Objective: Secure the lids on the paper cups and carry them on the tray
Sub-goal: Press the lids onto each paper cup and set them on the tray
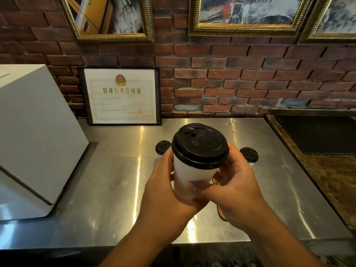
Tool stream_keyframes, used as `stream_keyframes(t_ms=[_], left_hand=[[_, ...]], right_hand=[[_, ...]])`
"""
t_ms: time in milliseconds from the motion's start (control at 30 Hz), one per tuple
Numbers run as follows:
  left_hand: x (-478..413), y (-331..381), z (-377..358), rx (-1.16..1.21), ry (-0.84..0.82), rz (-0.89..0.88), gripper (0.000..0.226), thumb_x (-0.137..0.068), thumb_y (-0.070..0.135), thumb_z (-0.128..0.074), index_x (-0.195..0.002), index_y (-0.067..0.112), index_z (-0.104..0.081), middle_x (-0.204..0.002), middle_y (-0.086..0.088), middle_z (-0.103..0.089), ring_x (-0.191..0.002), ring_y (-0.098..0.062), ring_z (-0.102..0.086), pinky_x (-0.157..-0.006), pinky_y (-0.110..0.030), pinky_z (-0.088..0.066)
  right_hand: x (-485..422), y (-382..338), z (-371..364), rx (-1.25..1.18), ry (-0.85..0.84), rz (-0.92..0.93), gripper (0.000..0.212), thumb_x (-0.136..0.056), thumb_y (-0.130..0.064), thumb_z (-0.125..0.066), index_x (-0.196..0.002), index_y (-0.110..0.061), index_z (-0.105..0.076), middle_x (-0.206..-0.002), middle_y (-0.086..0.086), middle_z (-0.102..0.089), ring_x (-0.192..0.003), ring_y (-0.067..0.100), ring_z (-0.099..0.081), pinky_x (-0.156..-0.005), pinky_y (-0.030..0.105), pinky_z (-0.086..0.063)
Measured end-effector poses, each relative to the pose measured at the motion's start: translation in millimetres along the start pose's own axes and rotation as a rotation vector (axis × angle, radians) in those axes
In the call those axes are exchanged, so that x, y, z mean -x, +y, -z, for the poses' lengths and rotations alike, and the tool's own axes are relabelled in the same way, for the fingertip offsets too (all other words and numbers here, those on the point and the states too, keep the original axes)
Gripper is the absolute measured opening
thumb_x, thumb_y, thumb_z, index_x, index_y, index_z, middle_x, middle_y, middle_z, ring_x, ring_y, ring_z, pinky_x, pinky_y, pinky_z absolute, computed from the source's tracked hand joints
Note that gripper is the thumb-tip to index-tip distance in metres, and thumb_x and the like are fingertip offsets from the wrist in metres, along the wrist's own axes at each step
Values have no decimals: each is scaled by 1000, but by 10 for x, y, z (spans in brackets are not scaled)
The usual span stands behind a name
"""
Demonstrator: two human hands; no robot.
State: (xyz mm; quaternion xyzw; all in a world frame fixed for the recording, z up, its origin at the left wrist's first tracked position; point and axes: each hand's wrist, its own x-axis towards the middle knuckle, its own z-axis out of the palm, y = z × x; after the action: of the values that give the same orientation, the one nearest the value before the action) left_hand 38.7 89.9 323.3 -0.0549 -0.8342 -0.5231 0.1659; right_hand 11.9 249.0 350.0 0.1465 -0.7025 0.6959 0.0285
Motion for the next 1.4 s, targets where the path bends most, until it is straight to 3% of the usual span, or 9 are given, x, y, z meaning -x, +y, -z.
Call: stream_keyframes(t_ms=[167,300,400,567,700,967,1067,1200,1400], left_hand=[[9,26,-12,6,12,-17,90,-60,72,-82,-136,76,-32,-131,44,-53,-124,13,-53,-75,5,-42],[29,29,-23,0,6,-31,95,-58,76,-79,-140,72,-33,-134,40,-54,-124,9,-55,-83,-1,-50],[28,49,-39,4,20,-49,97,-57,77,-80,-141,73,-30,-134,42,-51,-125,15,-51,-77,5,-43],[21,32,-38,-9,20,-34,101,-54,87,-76,-142,74,-28,-137,39,-51,-125,9,-53,-82,-3,-50],[24,31,-51,9,-6,-53,105,-59,69,-85,-148,67,-29,-139,37,-51,-127,12,-50,-75,3,-45],[-17,7,-85,20,16,-31,104,-59,84,-79,-149,65,-30,-136,37,-52,-125,13,-50,-70,2,-45],[-26,-6,-99,31,12,-23,105,-59,74,-84,-148,67,-30,-134,39,-52,-125,15,-49,-68,5,-42],[-27,-23,-120,29,3,-10,106,-57,72,-84,-148,68,-29,-133,38,-53,-123,16,-49,-67,5,-42],[-28,-22,-131,28,16,-10,104,-58,75,-81,-147,67,-30,-133,40,-52,-124,15,-48,-66,5,-42]], right_hand=[[31,-29,21,-9,-24,-9,84,-50,-28,-97,-118,-61,-61,-127,-23,-71,-119,-3,-65,-84,13,-57],[46,-27,56,-3,-26,-8,86,-57,-9,-96,-121,-56,-63,-126,-22,-72,-118,-2,-66,-84,13,-57],[47,-11,75,-13,-5,-6,88,-57,0,-97,-119,-53,-65,-124,-19,-73,-116,-2,-67,-81,13,-58],[40,-54,61,-32,-49,-20,83,-50,-27,-95,-116,-65,-61,-125,-26,-70,-116,-7,-65,-81,10,-56],[36,-43,76,-65,-35,-21,85,-53,-23,-97,-125,-53,-64,-128,-19,-72,-117,-1,-67,-82,16,-59],[-7,-54,98,-59,-67,-29,85,-54,-31,-96,-129,-51,-61,-130,-17,-71,-122,6,-67,-91,25,-62],[-31,-53,109,-70,-48,-21,83,-55,-27,-95,-129,-46,-64,-129,-12,-73,-123,11,-67,-94,33,-63],[-48,-41,95,-58,2,-22,82,-49,-31,-97,-120,-54,-64,-125,-16,-73,-119,6,-68,-89,31,-64],[-55,-61,118,-92,-64,-40,83,-57,-29,-96,-131,-46,-61,-129,-15,-72,-121,7,-68,-86,24,-62]])
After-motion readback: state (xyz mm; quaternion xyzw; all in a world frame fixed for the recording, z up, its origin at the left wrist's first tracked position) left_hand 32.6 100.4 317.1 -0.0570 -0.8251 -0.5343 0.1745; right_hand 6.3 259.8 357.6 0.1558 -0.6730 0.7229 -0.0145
